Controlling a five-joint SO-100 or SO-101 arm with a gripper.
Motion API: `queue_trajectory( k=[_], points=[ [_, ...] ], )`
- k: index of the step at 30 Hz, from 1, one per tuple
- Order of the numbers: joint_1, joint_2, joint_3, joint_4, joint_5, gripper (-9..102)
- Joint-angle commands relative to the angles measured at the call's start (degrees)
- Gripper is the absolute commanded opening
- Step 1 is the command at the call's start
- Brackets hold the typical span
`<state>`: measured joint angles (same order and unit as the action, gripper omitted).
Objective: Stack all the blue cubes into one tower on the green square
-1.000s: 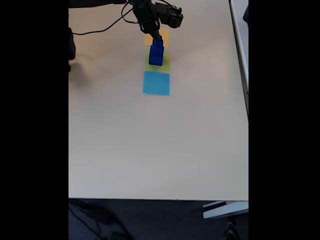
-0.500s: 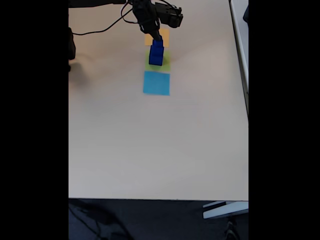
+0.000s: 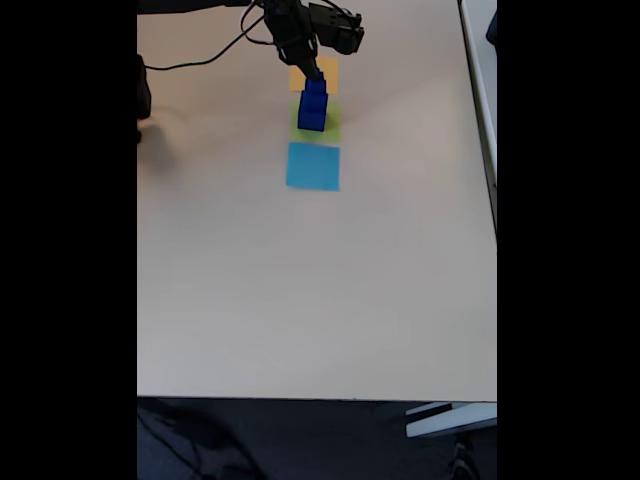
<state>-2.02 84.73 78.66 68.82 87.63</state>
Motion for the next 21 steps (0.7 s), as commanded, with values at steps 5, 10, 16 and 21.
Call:
queue_trajectory(
  k=[5,10,16,21],
  points=[
    [-0.35,4.22,-0.35,-0.79,0.09,8],
    [-0.35,4.57,-0.44,-0.88,0.18,12],
    [-0.53,5.54,-0.79,-0.88,0.35,13],
    [-0.26,7.73,-0.7,-1.76,-0.09,13]
  ],
)
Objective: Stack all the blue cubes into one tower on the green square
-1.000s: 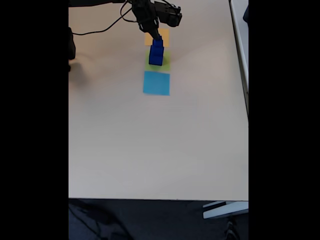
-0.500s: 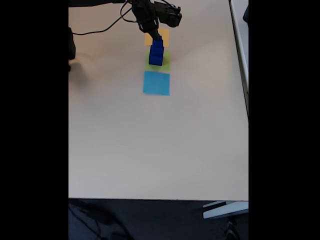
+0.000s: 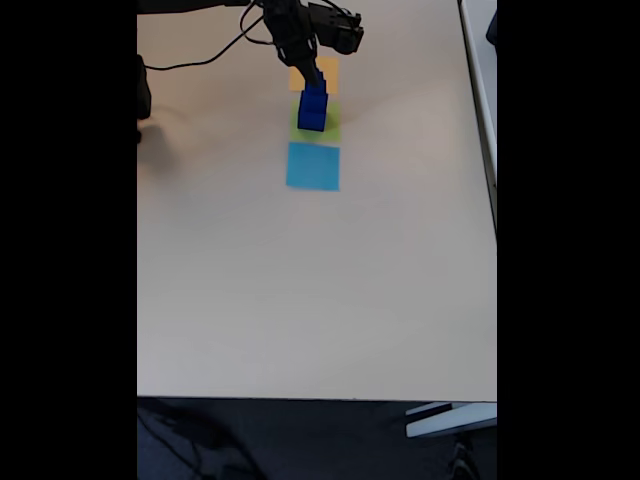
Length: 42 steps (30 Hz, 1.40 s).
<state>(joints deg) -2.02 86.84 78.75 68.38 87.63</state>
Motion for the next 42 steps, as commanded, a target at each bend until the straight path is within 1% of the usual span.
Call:
queue_trajectory(
  k=[1,9,11,15,17,19,24,26,30,35,42],
  points=[
    [-0.26,5.89,-1.32,-1.32,-0.44,13],
    [-0.44,11.25,-3.6,-0.53,-2.64,14],
    [-0.18,14.15,-3.78,-0.18,-5.1,14],
    [-0.18,22.76,-3.43,5.19,-8.17,7],
    [0.35,27.86,-2.02,6.24,-12.57,0],
    [1.05,33.13,0.53,7.47,-18.19,0],
    [2.46,48.34,14.77,5.62,-31.2,0],
    [2.37,55.02,22.5,2.37,-38.14,0],
    [2.29,67.85,37.09,0.26,-43.42,0],
    [2.02,83.58,53.7,-4.39,-51.59,0],
    [2.37,97.65,69.87,-8.53,-63.98,0]
  ],
)
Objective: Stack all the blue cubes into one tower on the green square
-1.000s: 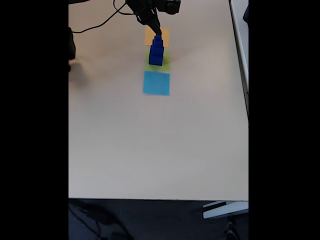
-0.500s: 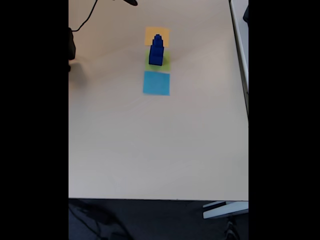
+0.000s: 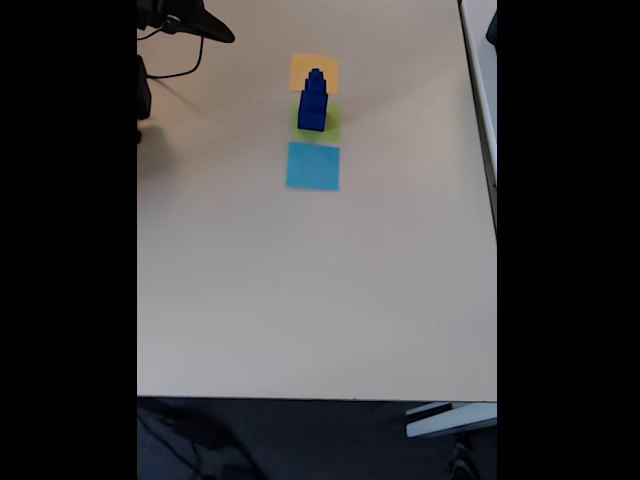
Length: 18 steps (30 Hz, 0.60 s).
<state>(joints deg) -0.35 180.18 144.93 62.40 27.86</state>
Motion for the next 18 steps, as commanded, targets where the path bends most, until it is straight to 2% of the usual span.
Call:
queue_trajectory(
  k=[1,4,13,18],
  points=[
    [0.7,6.42,6.06,-3.16,-5.98,0],
    [0.88,13.45,13.01,-4.22,-9.23,0],
    [4.13,13.45,21.01,-7.03,-15.21,0],
    [5.71,13.45,24.7,-7.03,-27.51,0]
  ],
)
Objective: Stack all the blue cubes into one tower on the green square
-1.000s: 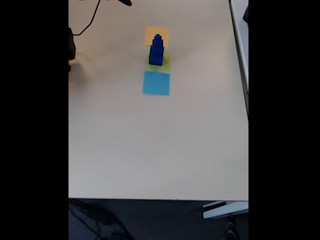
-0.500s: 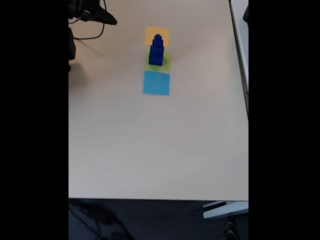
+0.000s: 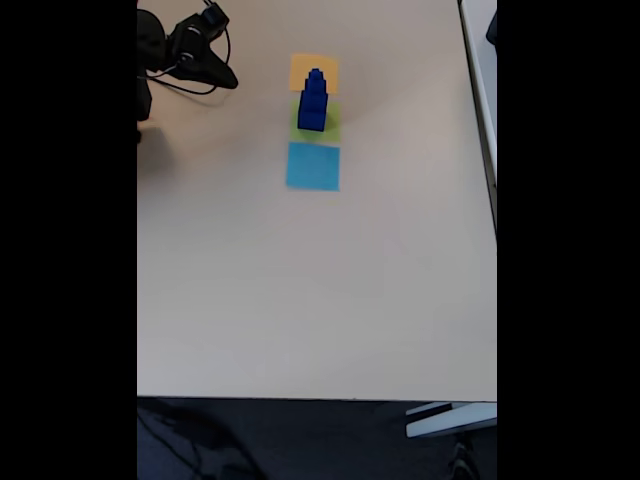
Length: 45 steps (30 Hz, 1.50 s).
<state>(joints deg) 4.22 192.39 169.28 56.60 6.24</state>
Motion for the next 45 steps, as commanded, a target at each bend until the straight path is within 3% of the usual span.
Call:
queue_trajectory(
  k=[1,13,24,45],
  points=[
    [1.41,1.23,0.97,-1.23,-8.26,0],
    [2.11,1.23,12.66,-5.19,-12.13,0],
    [-2.99,1.32,13.01,-1.93,-9.14,0],
    [-7.38,1.41,13.01,-1.93,-12.39,0]
  ],
)
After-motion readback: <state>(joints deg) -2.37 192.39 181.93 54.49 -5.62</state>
